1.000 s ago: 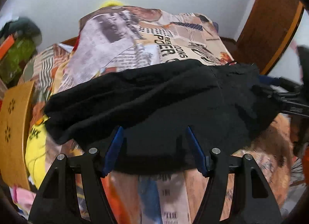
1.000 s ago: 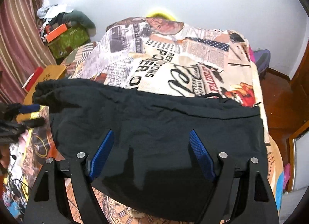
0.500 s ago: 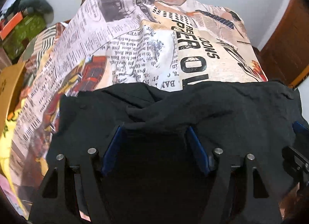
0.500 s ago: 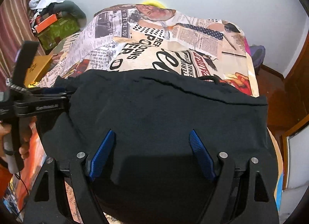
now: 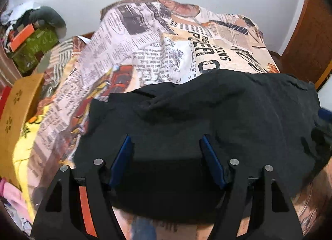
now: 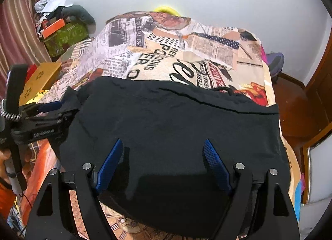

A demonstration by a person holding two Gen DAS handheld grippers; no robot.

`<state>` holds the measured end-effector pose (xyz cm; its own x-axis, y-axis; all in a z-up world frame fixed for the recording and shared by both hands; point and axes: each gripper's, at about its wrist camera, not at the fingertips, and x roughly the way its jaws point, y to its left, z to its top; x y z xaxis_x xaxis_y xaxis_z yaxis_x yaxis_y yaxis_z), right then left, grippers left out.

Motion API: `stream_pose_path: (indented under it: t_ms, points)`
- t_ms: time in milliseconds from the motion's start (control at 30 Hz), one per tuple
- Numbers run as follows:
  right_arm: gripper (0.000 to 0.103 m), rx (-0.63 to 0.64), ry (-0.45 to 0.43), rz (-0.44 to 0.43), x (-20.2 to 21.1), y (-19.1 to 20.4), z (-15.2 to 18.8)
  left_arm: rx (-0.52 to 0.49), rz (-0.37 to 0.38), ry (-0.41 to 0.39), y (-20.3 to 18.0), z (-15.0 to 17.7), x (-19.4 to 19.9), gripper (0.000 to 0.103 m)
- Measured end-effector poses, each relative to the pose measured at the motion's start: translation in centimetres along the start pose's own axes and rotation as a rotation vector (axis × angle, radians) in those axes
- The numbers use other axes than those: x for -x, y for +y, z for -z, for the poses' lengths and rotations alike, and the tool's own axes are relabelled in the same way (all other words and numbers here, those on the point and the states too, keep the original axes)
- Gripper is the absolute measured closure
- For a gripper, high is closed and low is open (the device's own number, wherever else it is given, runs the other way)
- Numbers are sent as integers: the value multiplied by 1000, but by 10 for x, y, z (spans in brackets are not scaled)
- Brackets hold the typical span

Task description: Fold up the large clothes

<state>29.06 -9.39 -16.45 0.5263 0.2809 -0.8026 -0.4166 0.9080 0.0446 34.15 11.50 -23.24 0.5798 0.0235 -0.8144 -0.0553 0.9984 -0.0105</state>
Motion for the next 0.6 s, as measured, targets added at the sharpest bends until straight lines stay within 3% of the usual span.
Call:
stream_pose_path:
  t_ms: [200, 333, 467, 600]
  points:
    - [25, 18, -3, 10, -2, 8, 3, 28, -14, -55, 17, 19, 34, 34]
    - [25, 12, 50, 23, -18, 5, 14, 122, 3, -46, 40, 32, 38, 34]
    - [24, 10, 26, 25, -17, 4, 21, 339, 77, 7, 76, 55, 22, 34]
    - [23, 9, 27, 22, -17, 4, 22, 554, 243, 73, 101, 76, -2, 34]
